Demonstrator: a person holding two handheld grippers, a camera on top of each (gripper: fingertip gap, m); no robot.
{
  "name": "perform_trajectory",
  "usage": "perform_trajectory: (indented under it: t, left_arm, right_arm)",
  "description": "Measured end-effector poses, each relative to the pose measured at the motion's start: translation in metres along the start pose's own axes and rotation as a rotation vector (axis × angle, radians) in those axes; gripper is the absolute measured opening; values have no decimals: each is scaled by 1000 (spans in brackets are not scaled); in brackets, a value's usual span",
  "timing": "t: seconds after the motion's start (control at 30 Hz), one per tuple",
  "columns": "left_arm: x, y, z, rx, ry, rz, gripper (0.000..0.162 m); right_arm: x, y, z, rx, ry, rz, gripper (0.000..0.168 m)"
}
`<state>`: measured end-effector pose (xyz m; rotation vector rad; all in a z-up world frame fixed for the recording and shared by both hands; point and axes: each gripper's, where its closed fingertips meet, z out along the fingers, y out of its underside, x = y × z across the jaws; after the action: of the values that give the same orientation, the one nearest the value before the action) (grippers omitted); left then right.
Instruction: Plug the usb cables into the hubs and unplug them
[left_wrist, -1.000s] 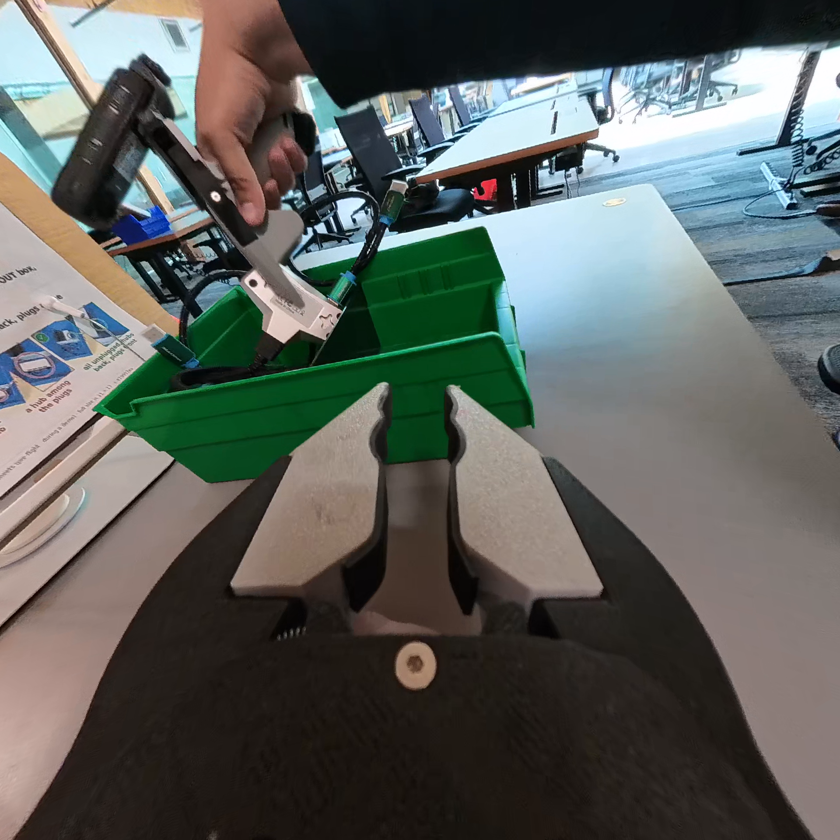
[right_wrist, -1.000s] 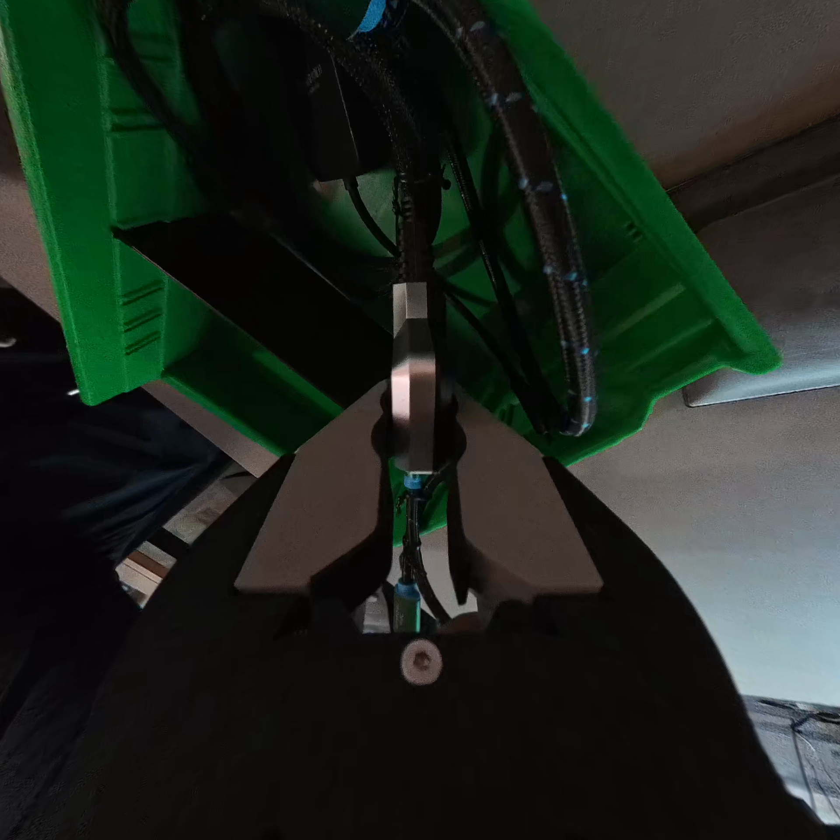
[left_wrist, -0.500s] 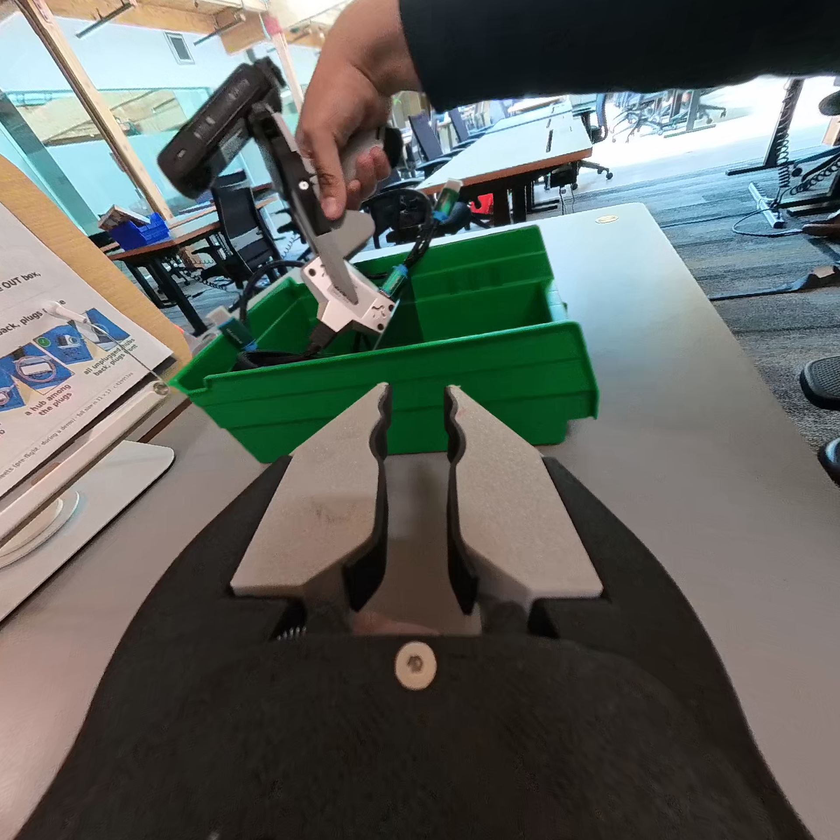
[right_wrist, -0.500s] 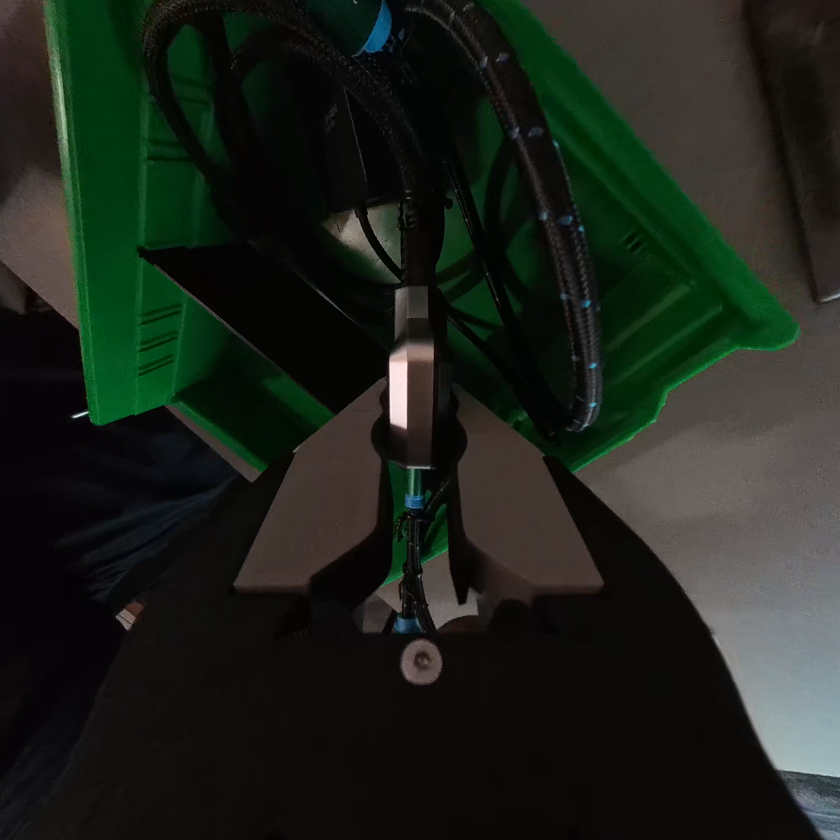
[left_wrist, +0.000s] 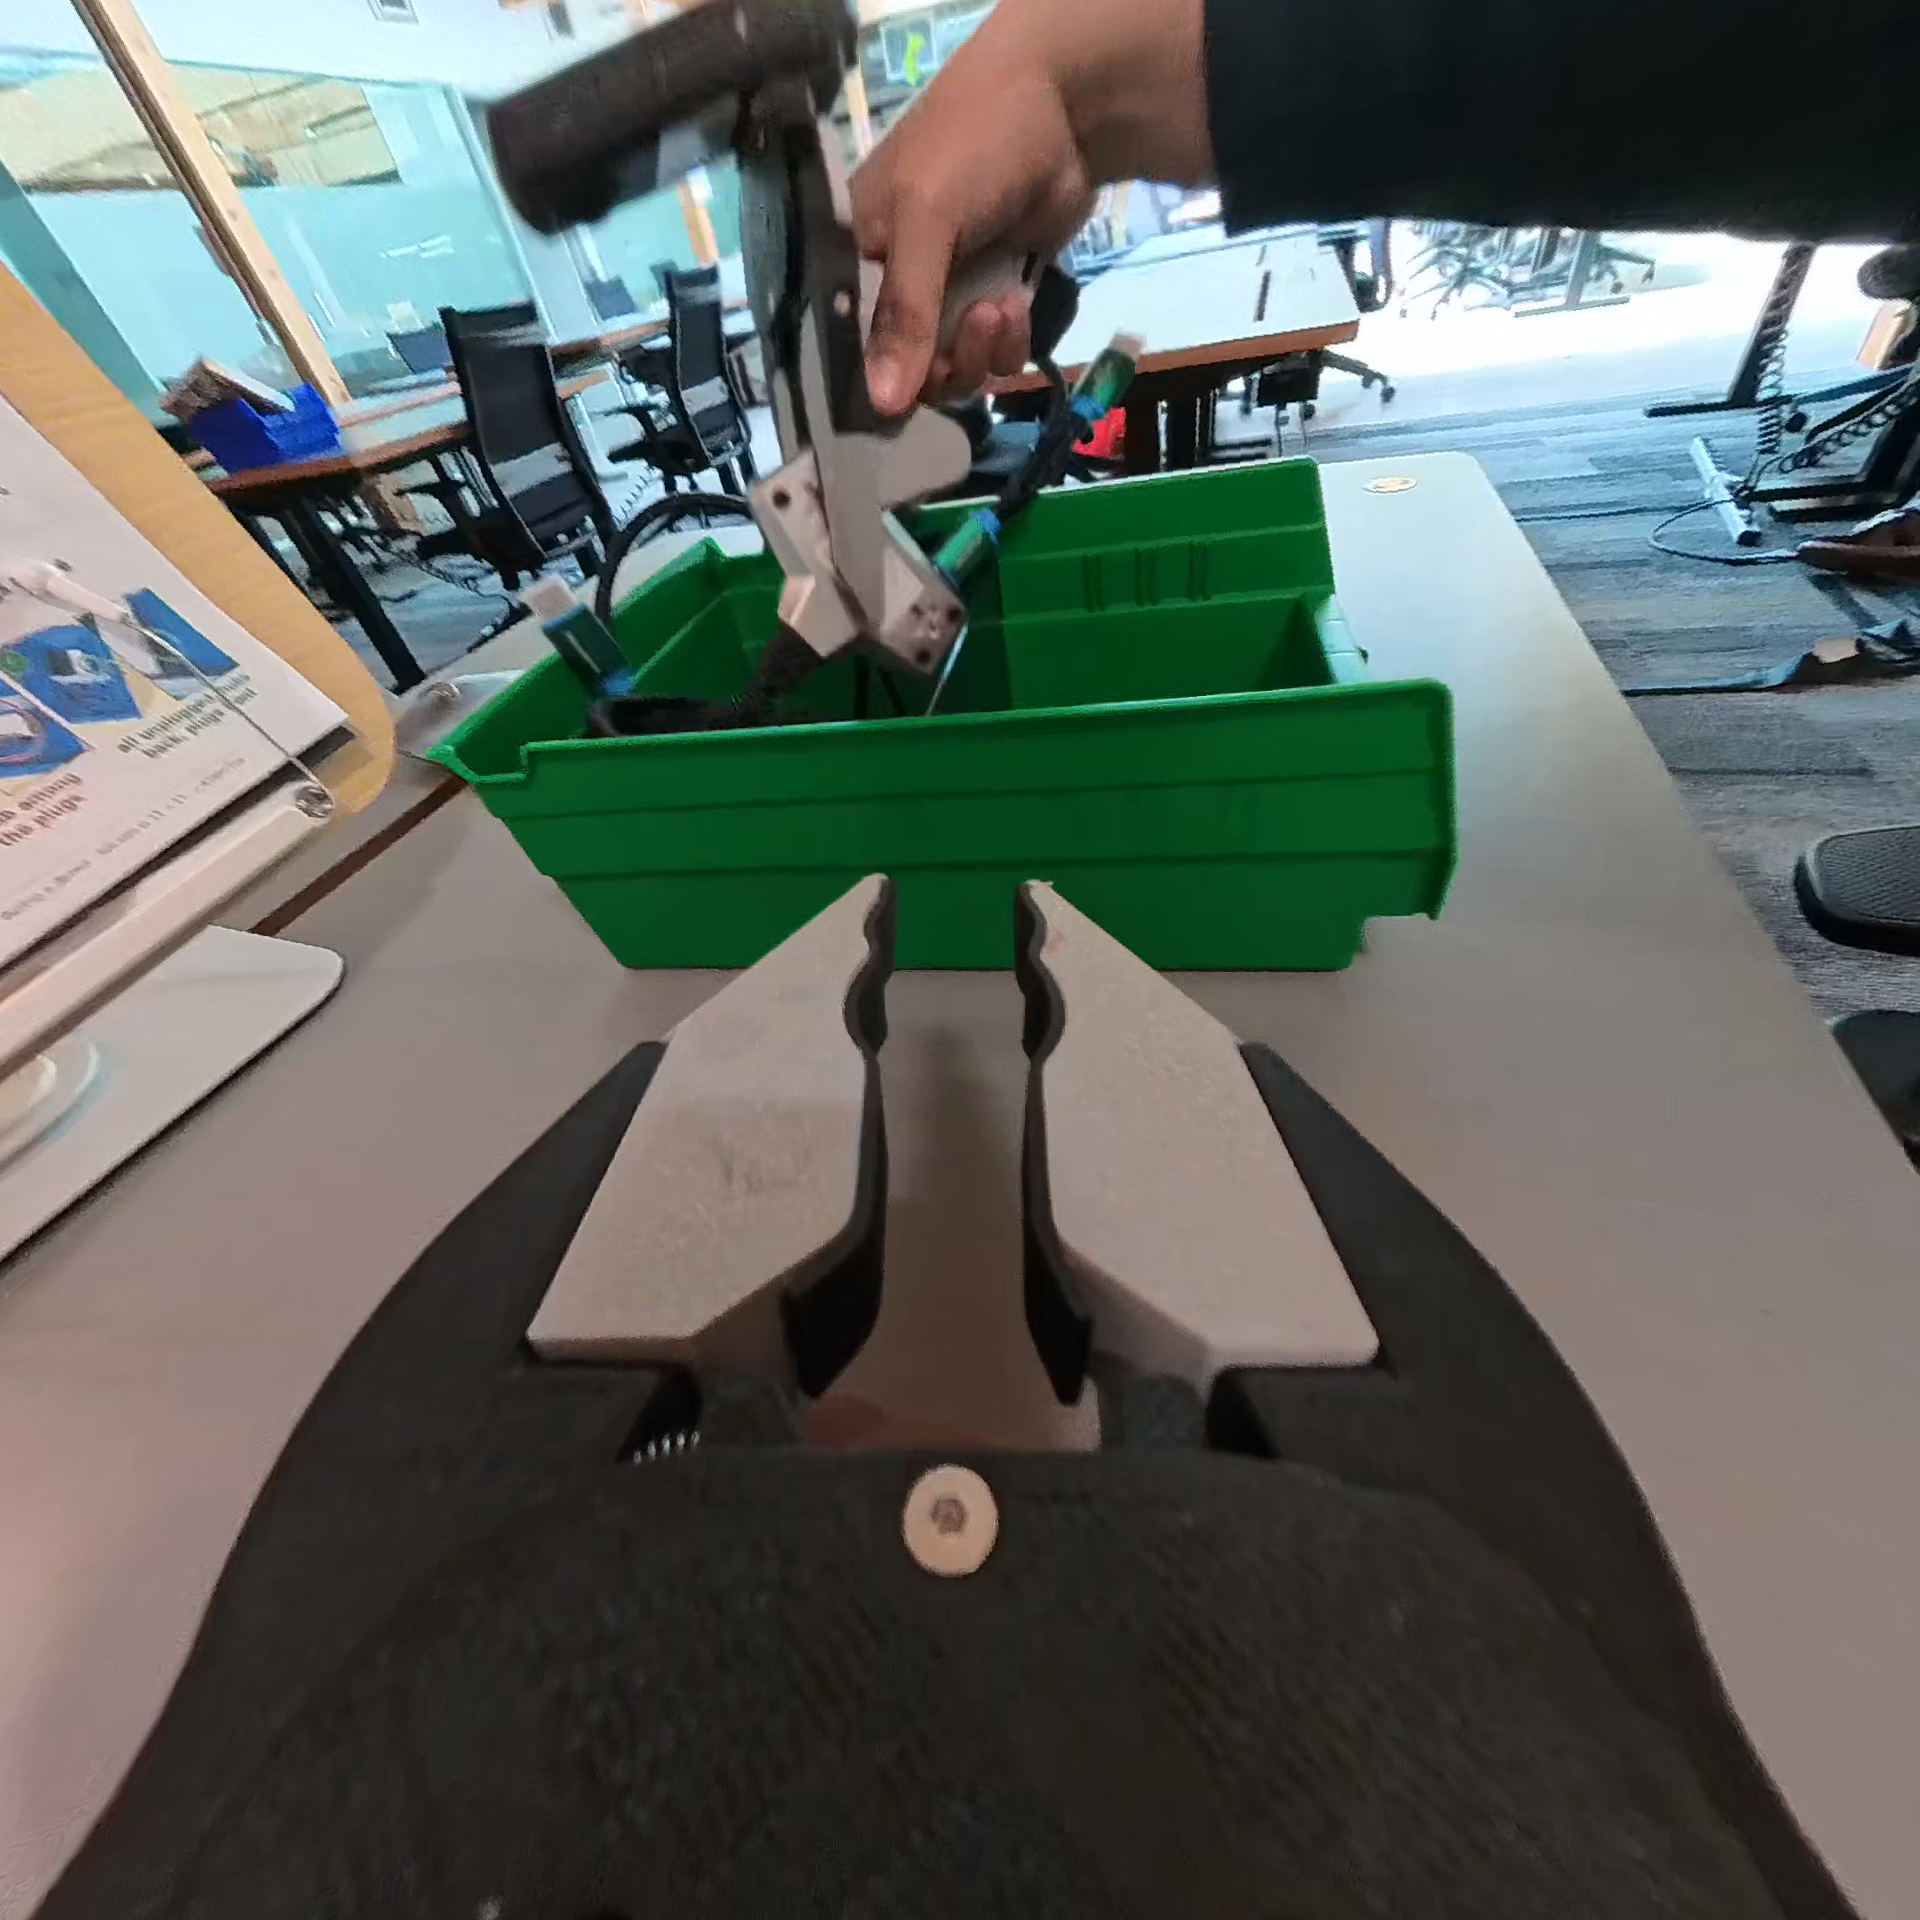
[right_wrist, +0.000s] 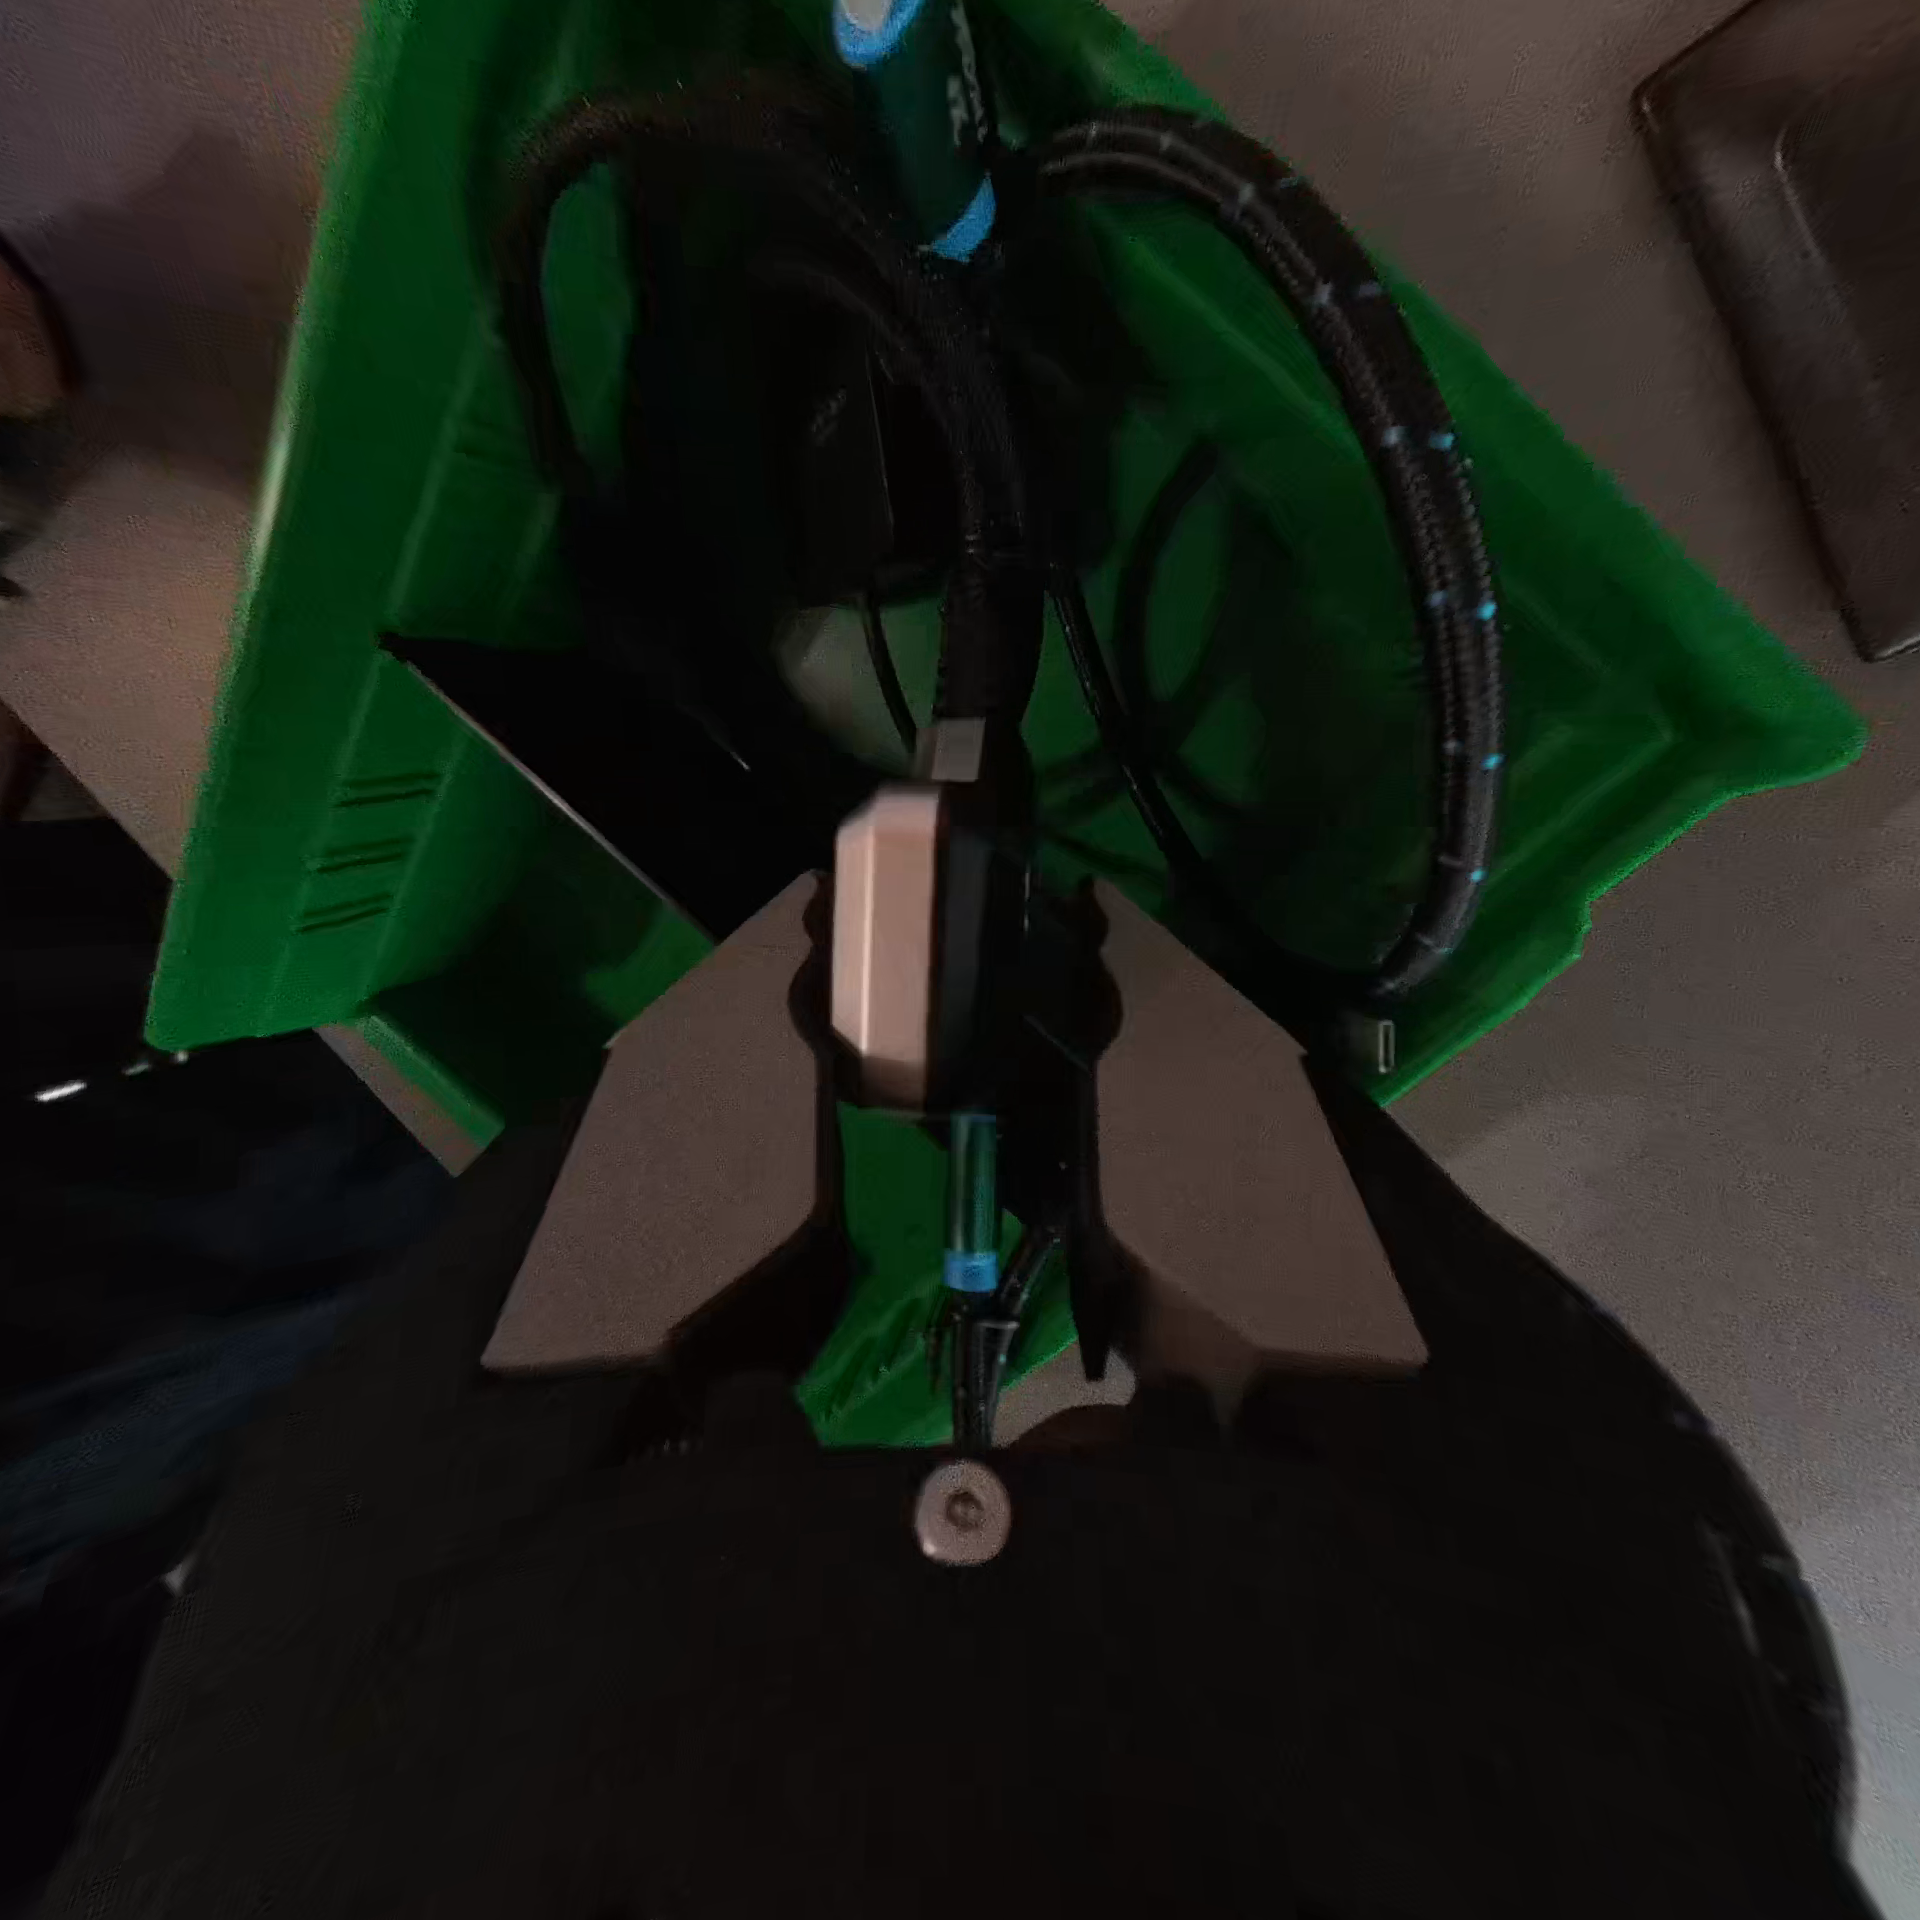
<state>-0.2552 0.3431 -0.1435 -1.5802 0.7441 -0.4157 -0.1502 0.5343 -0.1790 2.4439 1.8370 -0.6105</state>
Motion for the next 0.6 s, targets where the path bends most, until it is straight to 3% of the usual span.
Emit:
perform_trajectory:
  t: [0.27,0.47,0.6]
  left_arm:
    - [-5,12,12,-90,-49,-122,30]
    - [-11,0,-14,-140,-218,-185,37]
    - [11,-15,-53,-158,-278,-213,49]
  right_arm:
    - [-28,-39,-70,523,-36,36,74]
    - [-65,-8,-111,696,248,-83,77]
    - [-126,28,-124,884,288,-129,86]
